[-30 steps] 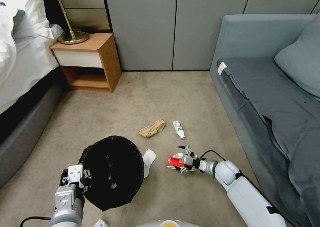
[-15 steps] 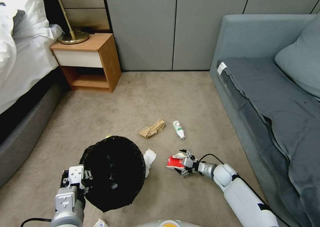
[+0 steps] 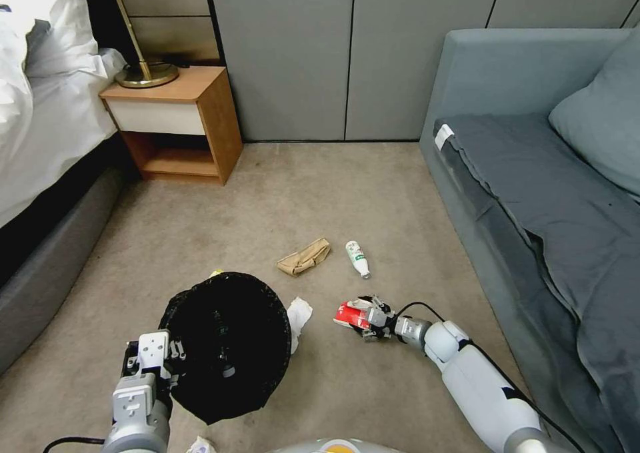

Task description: Pick up the trash bin, then pick up the garbage from the floor and place it into the trash bin.

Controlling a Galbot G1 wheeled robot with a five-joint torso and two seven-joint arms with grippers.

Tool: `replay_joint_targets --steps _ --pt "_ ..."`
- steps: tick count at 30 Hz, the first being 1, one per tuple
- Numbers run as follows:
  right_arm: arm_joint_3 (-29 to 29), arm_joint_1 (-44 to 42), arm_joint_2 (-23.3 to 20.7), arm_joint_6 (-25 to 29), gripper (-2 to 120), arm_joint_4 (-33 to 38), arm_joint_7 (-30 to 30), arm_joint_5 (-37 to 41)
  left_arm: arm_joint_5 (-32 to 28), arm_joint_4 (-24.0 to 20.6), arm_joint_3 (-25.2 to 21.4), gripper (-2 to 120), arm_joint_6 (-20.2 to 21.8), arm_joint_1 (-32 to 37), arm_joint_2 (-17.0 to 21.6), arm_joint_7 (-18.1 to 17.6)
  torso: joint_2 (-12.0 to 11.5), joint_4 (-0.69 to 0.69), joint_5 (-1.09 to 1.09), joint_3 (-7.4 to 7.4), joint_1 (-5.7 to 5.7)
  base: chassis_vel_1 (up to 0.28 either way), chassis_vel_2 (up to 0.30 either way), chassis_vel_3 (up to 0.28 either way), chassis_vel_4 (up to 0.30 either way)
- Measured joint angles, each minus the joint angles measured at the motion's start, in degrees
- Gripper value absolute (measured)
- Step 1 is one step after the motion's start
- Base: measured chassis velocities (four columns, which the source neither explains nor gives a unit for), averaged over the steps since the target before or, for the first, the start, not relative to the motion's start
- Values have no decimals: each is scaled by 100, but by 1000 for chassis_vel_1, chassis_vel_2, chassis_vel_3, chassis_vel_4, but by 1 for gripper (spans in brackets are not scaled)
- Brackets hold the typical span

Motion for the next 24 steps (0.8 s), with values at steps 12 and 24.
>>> replay_joint_targets --steps 12,24 --pt "-4 -68 67 -15 18 -42 43 72 -17 24 -32 1 0 -16 20 0 0 1 1 0 0 0 0 0 0" --pt "64 -137 11 -40 0 18 61 168 -35 88 -10 1 -4 -66 35 0 0 0 1 0 0 0 0 0 0"
